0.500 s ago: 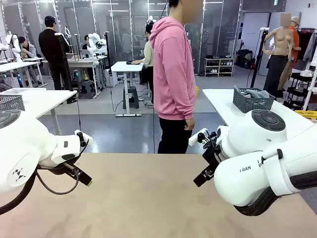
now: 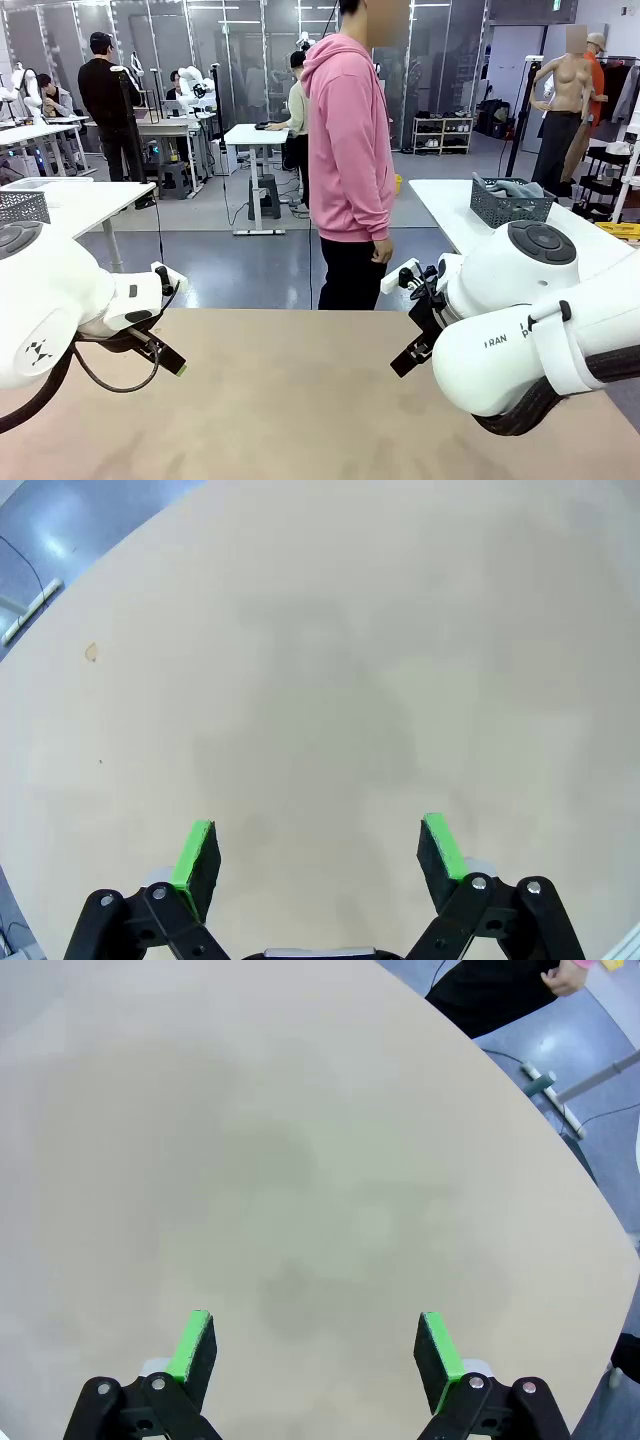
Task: Fold the towels and place them in the basket.
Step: When a person lays out a Towel with hook on the table, fold it in half twice.
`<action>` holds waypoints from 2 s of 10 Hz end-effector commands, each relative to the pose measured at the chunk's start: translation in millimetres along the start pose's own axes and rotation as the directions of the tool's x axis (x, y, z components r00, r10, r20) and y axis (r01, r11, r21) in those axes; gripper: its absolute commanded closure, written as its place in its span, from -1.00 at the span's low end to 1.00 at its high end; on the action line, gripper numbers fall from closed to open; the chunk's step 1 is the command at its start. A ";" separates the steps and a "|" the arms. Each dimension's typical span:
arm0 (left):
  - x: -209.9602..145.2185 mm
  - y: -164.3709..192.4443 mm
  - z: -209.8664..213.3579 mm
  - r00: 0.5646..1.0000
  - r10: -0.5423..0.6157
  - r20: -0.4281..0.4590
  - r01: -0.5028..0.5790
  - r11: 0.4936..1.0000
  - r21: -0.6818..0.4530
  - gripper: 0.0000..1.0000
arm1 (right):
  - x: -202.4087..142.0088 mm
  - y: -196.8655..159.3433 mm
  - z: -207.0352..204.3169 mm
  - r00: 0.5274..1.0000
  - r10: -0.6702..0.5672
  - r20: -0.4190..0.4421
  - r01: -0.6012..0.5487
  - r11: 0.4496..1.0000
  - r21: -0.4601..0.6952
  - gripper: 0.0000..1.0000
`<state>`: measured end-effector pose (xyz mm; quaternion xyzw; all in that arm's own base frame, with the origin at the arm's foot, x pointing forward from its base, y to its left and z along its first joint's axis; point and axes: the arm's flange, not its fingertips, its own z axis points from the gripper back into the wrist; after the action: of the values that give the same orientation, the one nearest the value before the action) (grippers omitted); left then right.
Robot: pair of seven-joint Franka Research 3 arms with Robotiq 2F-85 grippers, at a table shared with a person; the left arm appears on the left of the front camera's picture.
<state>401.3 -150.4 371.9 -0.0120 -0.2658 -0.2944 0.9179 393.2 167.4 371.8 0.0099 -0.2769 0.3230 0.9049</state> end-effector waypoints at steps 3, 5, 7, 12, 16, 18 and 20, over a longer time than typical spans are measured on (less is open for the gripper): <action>0.0 0.2 0.0 1.000 0.000 0.000 0.000 1.000 0.000 -1.00 | 0.0 -0.1 0.0 1.000 -0.002 0.000 0.002 1.000 0.000 -1.00; 0.0 0.0 0.0 1.000 0.000 0.000 0.000 1.000 0.000 -1.00 | 0.0 0.0 0.0 1.000 0.000 0.000 0.000 1.000 0.000 -1.00; 19.9 14.0 55.3 0.999 -0.022 0.032 0.023 1.000 -0.019 -1.00 | 24.9 -25.1 49.2 0.997 -0.060 0.047 0.061 0.998 -0.007 -1.00; 44.7 66.0 291.3 0.992 -0.048 0.117 0.058 0.995 -0.078 -1.00 | 58.3 -90.0 281.0 0.995 -0.015 0.101 0.008 0.997 0.072 -1.00; -1.4 78.1 429.2 0.987 0.023 0.157 -0.015 0.999 -0.047 -1.00 | 22.5 -91.3 394.2 0.992 -0.051 0.113 0.044 0.997 0.060 -1.00; -27.8 73.2 478.7 0.979 0.024 0.204 -0.023 1.000 -0.007 -1.00 | -5.9 -98.8 429.6 0.985 -0.084 0.152 0.080 0.996 0.030 -1.00; -45.8 66.5 500.4 0.972 0.028 0.235 -0.036 0.999 0.026 -1.00 | -26.8 -104.9 451.7 0.973 -0.112 0.200 0.112 0.994 0.008 -1.00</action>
<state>170.9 18.9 789.2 -0.0425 -0.3796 -0.2719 0.8833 217.8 -11.6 761.4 0.0526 -0.3592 0.2659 0.8931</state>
